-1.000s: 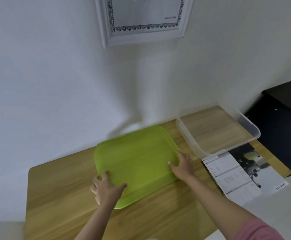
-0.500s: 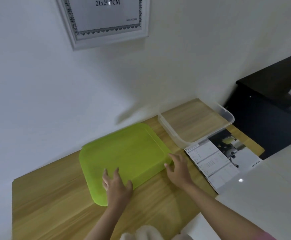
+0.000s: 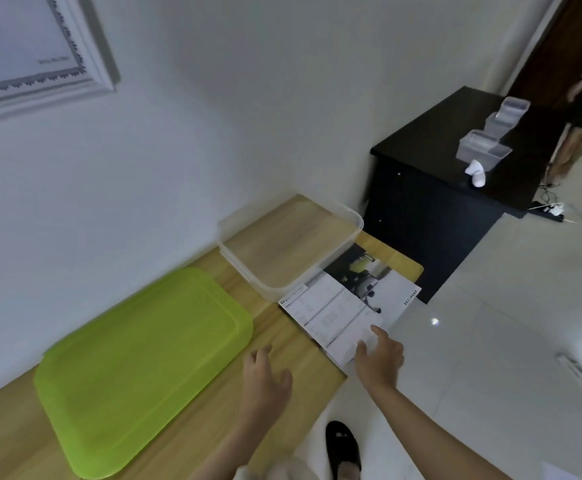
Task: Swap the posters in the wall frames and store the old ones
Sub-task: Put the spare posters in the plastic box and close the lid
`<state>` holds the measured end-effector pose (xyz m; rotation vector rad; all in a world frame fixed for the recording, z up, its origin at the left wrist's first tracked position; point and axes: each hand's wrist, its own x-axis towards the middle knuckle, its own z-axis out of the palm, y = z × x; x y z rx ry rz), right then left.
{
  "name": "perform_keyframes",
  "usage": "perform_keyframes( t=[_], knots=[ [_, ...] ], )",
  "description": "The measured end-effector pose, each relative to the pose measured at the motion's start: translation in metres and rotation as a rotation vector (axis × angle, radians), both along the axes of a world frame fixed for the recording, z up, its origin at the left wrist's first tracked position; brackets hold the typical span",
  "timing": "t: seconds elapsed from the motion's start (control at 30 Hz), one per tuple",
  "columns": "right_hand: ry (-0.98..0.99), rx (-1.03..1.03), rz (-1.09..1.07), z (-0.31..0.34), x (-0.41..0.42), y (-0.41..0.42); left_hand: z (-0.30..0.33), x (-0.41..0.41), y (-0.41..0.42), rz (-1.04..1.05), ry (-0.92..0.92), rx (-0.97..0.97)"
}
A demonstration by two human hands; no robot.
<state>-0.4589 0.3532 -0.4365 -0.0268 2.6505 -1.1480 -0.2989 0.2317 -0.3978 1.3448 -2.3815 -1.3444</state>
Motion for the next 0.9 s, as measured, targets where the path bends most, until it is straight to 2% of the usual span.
perform_keyframes(
  t=[0.2, 0.37, 0.5, 0.73, 0.9],
  knots=[
    [-0.162, -0.159, 0.011, -0.007, -0.047, 0.017, -0.005, -0.069, 0.026, -0.024, -0.047, 0.124],
    [-0.177, -0.187, 0.107, -0.012, -0.077, 0.016, -0.008, -0.108, 0.035, 0.079, -0.079, 0.143],
    [-0.236, -0.204, 0.072, -0.015, -0.093, 0.017, -0.013, -0.128, 0.039, 0.286, -0.075, 0.204],
    [-0.272, -0.351, 0.091, -0.010, -0.114, 0.023, -0.019, -0.148, 0.032, 0.643, 0.044, 0.318],
    [-0.280, -0.437, 0.130, 0.002, -0.125, 0.027, -0.016, -0.158, 0.037, 0.731, 0.040, 0.328]
  ],
)
